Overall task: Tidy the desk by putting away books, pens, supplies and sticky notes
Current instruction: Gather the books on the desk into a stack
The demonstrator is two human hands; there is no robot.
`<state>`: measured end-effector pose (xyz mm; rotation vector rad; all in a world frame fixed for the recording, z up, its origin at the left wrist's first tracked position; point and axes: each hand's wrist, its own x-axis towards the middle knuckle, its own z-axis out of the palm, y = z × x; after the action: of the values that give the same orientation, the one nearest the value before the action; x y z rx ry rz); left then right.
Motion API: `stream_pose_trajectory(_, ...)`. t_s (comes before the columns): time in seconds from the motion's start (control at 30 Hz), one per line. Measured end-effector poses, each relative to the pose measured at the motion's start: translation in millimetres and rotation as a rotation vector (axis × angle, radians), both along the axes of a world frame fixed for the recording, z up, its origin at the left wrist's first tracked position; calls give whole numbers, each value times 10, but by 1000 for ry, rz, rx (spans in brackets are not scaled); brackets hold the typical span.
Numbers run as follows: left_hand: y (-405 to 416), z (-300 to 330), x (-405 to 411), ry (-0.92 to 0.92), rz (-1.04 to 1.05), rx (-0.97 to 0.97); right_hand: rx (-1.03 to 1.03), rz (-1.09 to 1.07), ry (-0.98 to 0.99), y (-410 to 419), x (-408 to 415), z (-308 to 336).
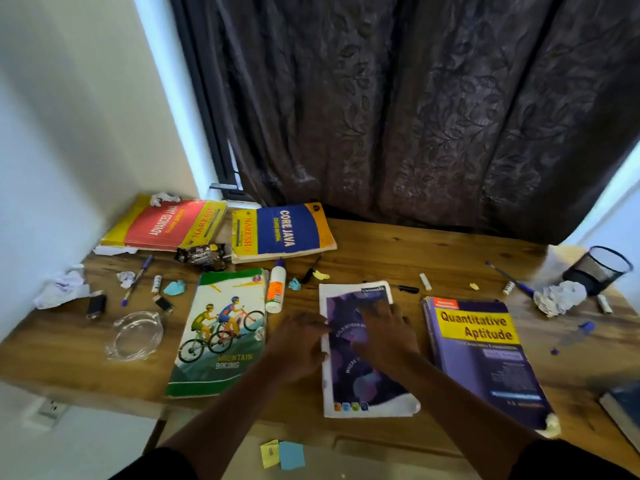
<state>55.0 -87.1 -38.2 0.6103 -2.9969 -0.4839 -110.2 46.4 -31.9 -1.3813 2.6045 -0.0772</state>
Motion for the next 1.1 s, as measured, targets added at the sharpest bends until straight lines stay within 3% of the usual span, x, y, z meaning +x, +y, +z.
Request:
stream_pose_trajectory(0.13,-271,188,265,181,110,48,-57,96,-12,-416,134,67)
stream_pose_trajectory(0.3,-937,254,697,214,470,127,-98,209,9,-1108,464,147)
stream_pose_trajectory(0.47,-1656,270,1102,412,904,340,-159,346,-10,-1721,820,110)
stream_pose_trajectory(0.53,-1933,243,1201,438,986,409,-184,416,5,-1927,930,90)
stream_pose_trajectory(0.67,-2179,154,1249,378,1022,466,-108,546,24,-2197,1089,126)
stream_pose_trajectory(0.87,-2028,-58,1043,85,827,367,132,644,26,-2292,1206,22)
stream_pose_trajectory(1.1,-2054,30,922,26,881,332,161,644,36,-2291,1252,-50)
